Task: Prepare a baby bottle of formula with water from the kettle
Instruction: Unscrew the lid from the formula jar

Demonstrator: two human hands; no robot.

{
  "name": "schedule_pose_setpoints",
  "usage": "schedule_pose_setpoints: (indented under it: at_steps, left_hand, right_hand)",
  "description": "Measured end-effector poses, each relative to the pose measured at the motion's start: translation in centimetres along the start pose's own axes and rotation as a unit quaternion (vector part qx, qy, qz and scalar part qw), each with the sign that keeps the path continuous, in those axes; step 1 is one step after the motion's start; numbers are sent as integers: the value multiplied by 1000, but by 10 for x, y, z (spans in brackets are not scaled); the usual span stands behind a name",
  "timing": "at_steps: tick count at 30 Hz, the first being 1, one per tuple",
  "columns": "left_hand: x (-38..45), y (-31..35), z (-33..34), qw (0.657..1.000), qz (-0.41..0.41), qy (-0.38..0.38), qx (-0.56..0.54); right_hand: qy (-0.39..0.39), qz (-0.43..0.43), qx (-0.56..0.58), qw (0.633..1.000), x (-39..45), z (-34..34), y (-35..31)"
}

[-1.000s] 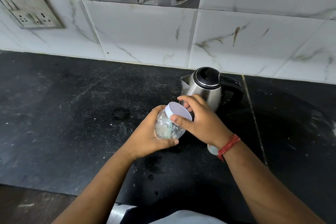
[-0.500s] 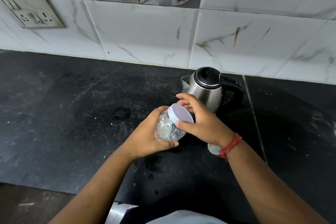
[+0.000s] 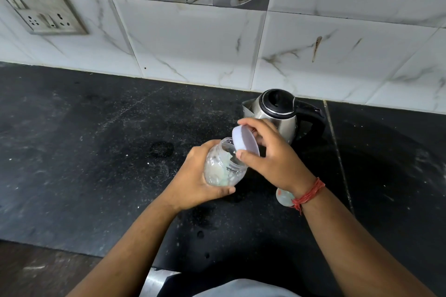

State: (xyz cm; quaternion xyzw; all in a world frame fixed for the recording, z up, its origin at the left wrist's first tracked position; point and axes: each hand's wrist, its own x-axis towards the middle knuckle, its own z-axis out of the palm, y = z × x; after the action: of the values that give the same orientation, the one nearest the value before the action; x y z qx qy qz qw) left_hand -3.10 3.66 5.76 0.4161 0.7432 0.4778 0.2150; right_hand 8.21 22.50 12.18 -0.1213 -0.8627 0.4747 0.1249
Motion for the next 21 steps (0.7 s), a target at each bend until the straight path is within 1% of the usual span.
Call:
schedule_pose_setpoints:
  at_steps: [2,5,8,11,15,21]
  left_hand:
    - [-2,-6,-1,1000,-8,25,10]
    - [-5,-18,-1,998,-21,57,-22]
    - [-9,-33,0,994,-36,90,-48]
    - [-16,-47,2,989,-77,104,-65]
    - [-22,-61,7,985,-107,106,-83]
    - [-28,-75,15,986,-122,85,-69]
  right_hand:
    - [29,-8,24,999,2,-3,1]
    - [49,2,24,999,2,1,11]
    - [76,20,-21,997,-5,16,27]
    - [95,45,-105,989,-18,41,47]
    - [68,88,-172,979,-33,75,78]
    - [45,93,-241,965,-38,102,105]
